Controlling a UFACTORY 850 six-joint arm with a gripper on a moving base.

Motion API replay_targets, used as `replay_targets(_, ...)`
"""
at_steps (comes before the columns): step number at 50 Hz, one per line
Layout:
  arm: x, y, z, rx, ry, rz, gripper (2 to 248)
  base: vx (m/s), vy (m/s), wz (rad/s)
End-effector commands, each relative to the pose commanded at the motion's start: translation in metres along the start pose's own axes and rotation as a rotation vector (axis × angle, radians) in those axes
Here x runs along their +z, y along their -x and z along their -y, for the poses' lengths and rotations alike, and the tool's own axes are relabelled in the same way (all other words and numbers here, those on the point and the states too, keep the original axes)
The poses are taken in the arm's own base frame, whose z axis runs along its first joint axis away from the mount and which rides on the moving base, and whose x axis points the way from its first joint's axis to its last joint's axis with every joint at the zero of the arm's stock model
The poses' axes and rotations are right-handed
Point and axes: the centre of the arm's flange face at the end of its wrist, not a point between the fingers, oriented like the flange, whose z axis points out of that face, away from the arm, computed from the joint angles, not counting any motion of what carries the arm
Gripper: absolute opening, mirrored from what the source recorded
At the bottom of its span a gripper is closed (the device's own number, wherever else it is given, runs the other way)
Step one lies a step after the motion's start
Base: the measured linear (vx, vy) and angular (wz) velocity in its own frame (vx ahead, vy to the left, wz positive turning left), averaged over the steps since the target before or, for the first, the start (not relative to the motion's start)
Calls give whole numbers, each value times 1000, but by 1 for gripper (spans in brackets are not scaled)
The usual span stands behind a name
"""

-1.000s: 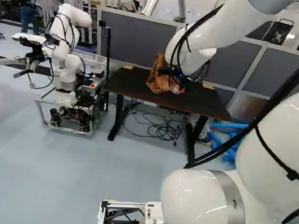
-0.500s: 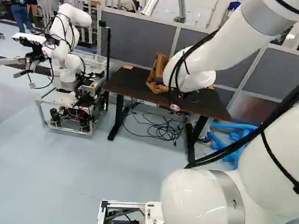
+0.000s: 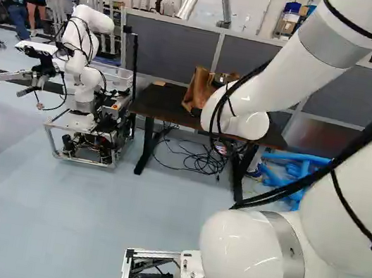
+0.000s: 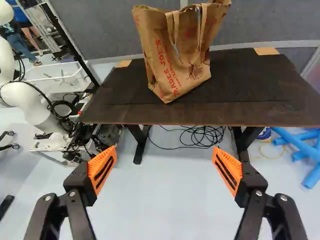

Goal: Pick up the bag on the ground and place it on the table

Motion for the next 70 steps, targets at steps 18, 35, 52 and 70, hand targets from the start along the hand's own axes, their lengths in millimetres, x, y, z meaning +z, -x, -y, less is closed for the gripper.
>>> replay_targets(18, -14, 28, -4, -65, -5, -71, 247, 0, 0, 0)
replay_targets(35, -25, 47, -8, -111, -5, -120, 247, 0, 0, 0)
replay_targets(52, -33, 60, -10, -141, -3, -153, 247, 0, 0, 0)
replay_targets(70, -37, 66, -11, -156, -1, -169, 247, 0, 0, 0)
